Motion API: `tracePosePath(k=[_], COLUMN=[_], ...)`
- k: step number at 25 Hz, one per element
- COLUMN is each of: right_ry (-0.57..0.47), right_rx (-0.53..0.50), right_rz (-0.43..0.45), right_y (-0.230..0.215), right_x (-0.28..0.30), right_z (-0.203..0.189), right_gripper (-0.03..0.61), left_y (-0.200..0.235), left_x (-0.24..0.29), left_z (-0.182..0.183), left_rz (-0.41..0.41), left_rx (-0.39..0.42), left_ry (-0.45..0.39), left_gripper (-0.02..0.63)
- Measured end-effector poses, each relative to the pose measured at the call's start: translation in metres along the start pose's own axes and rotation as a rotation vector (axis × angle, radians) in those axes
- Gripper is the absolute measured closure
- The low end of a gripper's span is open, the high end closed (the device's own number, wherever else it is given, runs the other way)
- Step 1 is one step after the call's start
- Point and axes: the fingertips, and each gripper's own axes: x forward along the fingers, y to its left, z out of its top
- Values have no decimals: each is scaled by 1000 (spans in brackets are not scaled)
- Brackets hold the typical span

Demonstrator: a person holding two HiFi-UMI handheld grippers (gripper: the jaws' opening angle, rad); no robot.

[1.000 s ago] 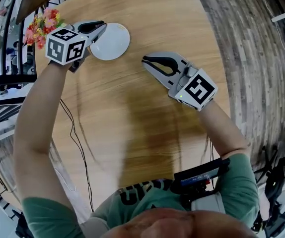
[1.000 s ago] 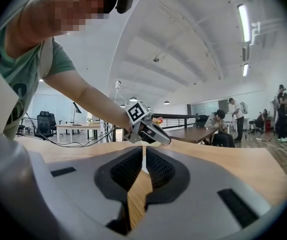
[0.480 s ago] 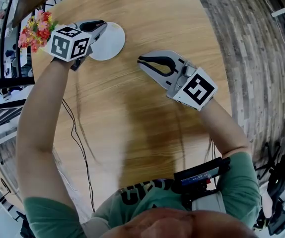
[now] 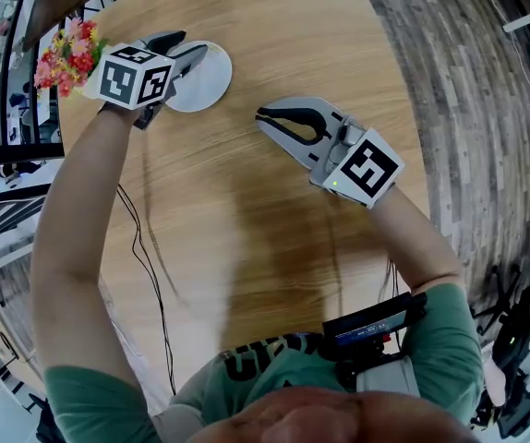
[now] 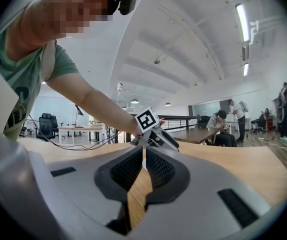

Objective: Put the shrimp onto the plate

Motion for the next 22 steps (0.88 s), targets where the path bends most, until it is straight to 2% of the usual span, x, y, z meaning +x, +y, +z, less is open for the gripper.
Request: tracePosePath(k=[4, 6, 13, 15, 19, 22], right_ry=[5, 6, 4, 6, 22, 39], right_rx=[-4, -1, -12, 0, 20, 39], right_rz=[-1, -4, -26, -37, -51, -49], right_y=[0, -1, 1, 7, 19, 26], right_x=[2, 3, -2, -4, -8, -17], right_z=[2, 2, 4, 9, 19, 22], right_gripper=[571, 571, 571, 571, 571, 571], left_y=[1, -2, -28, -34, -39, -46], left_x=[-3, -6, -37, -55, -92, -119], left_z=[0, 0, 14, 11, -6, -9], left_rz=[-2, -27, -101, -100, -49, -8], left_rx=[-10, -36, -131, -161, -186, -220], left_ry=[-6, -25, -180, -219, -238, -278], left_gripper=[407, 407, 411, 482, 607, 608])
